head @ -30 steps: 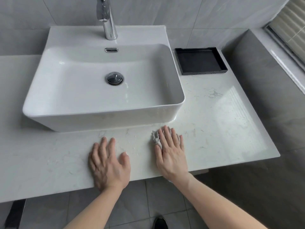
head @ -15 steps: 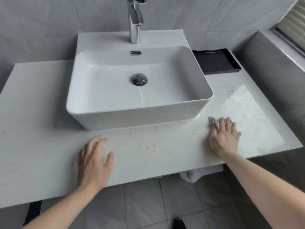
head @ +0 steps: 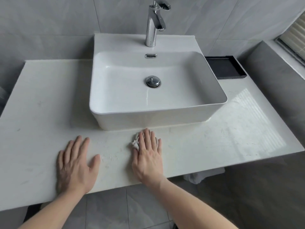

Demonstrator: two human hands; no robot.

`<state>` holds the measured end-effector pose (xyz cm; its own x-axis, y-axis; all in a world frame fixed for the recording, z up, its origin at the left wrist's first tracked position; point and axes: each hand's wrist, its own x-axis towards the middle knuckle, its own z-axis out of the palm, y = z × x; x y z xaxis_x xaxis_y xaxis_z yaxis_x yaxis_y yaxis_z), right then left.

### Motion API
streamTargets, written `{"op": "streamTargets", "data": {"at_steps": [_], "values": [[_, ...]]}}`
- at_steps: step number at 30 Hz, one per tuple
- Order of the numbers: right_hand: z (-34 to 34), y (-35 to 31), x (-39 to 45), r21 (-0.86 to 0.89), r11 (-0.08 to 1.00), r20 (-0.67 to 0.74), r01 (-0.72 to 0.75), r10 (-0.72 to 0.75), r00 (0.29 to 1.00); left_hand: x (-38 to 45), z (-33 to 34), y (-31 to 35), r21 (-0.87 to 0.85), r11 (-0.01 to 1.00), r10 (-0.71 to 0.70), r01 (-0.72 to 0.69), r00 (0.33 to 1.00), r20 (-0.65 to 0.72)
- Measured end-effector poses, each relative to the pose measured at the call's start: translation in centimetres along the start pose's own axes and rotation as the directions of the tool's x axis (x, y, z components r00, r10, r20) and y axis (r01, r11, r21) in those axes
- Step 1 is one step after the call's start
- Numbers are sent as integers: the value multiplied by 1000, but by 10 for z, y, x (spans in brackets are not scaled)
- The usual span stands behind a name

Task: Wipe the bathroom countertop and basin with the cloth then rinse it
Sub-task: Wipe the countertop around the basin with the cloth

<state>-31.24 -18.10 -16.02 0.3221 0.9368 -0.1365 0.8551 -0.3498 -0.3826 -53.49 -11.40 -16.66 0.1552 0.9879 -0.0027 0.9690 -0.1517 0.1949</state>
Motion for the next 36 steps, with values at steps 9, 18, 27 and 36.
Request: {"op": "streamTargets", "data": {"at_steps": [9,18,27,36], "values": [[-58,128,2,90,982,-152,-166,179,972,3,0,-2,28,1000,-10,10,1000,8],[-114,226,52,110,841,-224,-530,541,811,4,3,-2,32,999,-18,18,1000,-5],[-21,60,14,13,991,-115,-136,137,984,3,1,0,22,999,-23,24,1000,-3],[-26,76,3,11,988,12,155,-155,988,3,1,0,16,999,-29,29,1000,-8]]}}
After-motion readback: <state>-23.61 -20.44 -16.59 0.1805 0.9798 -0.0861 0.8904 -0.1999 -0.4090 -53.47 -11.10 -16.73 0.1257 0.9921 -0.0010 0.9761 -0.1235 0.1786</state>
